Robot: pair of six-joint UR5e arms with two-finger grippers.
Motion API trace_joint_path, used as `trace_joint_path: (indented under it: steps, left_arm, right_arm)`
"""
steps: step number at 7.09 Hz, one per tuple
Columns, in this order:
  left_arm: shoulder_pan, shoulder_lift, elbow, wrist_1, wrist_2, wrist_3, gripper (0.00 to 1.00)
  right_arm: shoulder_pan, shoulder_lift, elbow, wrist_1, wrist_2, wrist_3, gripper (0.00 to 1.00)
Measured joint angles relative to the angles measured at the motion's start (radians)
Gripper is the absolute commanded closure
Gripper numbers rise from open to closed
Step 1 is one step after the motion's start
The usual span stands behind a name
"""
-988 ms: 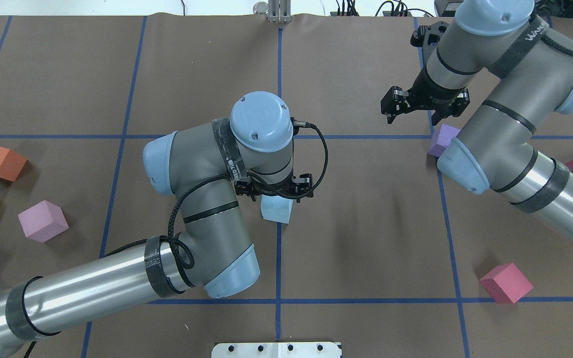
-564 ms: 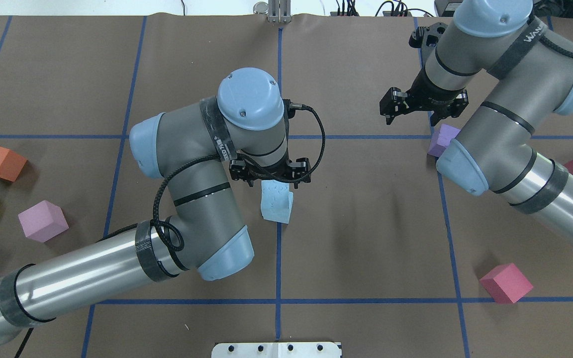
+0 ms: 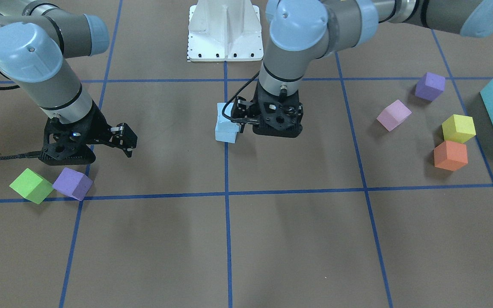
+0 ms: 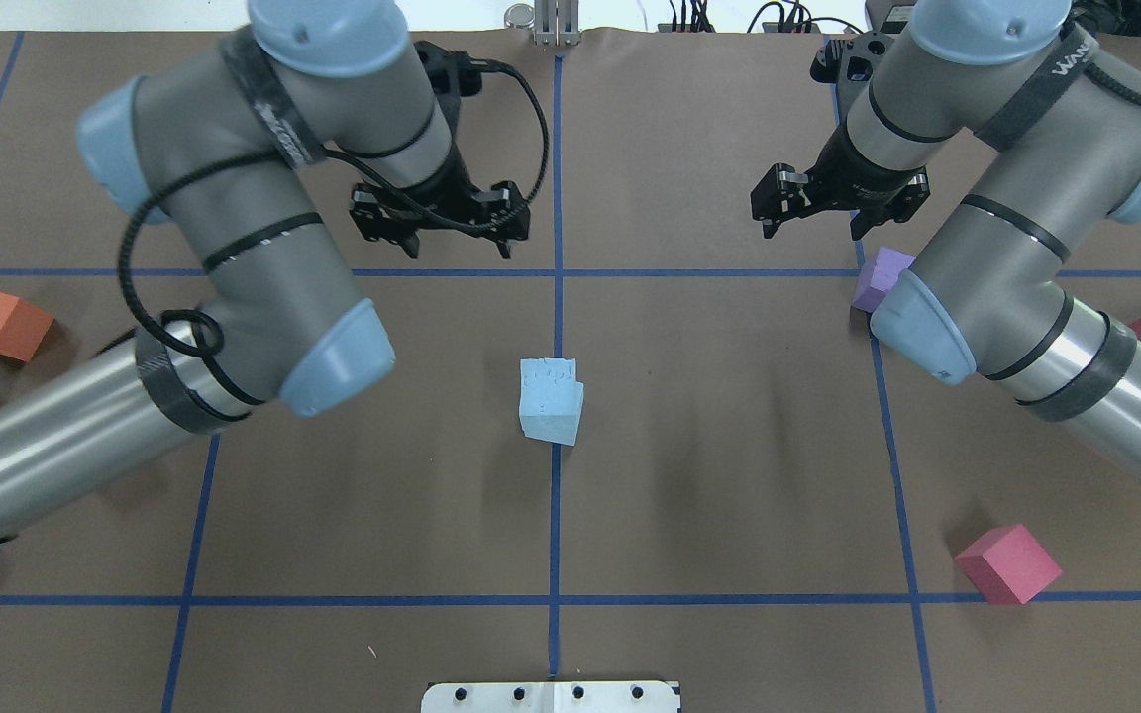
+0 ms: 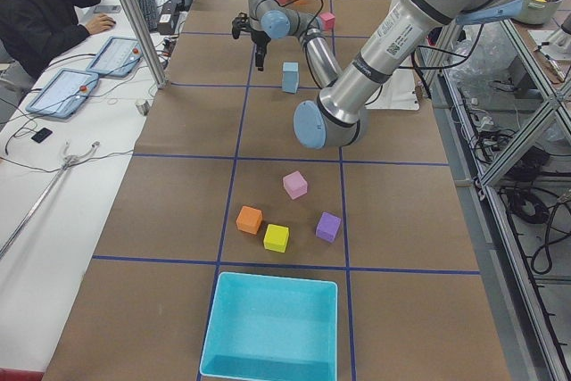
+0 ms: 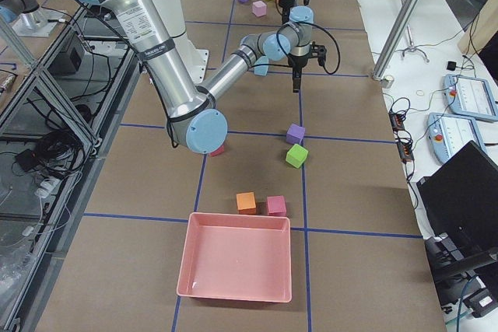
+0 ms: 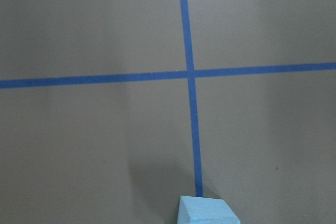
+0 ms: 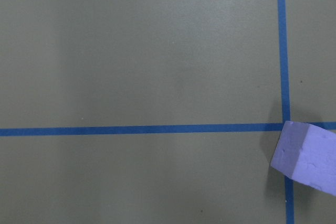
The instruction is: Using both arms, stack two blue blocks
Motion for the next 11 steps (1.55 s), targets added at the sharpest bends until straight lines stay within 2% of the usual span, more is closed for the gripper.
trace_joint_path:
  steps: [3, 5, 7, 9, 11]
  left_arm:
    - [-0.262, 0.204, -0.084, 0.023, -0.089, 0.358, 0.0]
    - [-0.452, 0.299, -0.078, 0.073, -0.161, 0.656, 0.0]
    - [-0.59, 0.376, -0.06, 0.092, -0.209, 0.832, 0.0]
    - [-0.678, 0.441, -0.035, 0.09, -0.278, 0.912, 0.0]
    - [-0.741, 0.483, 0.031, 0.088, -0.298, 1.066, 0.0]
  right_arm:
    - [0.082, -0.025, 0.001, 0.015, -0.017, -0.101, 0.0]
    - [0.173, -0.068, -0.001, 0.012, 0.004, -0.146, 0.0]
    - [0.309, -0.178, 0.004, 0.011, 0.086, -0.3, 0.0]
    - [0.449, -0.318, 0.009, 0.012, 0.127, -0.506, 0.0]
    - [0.577, -0.444, 0.006, 0.012, 0.184, -0.648, 0.0]
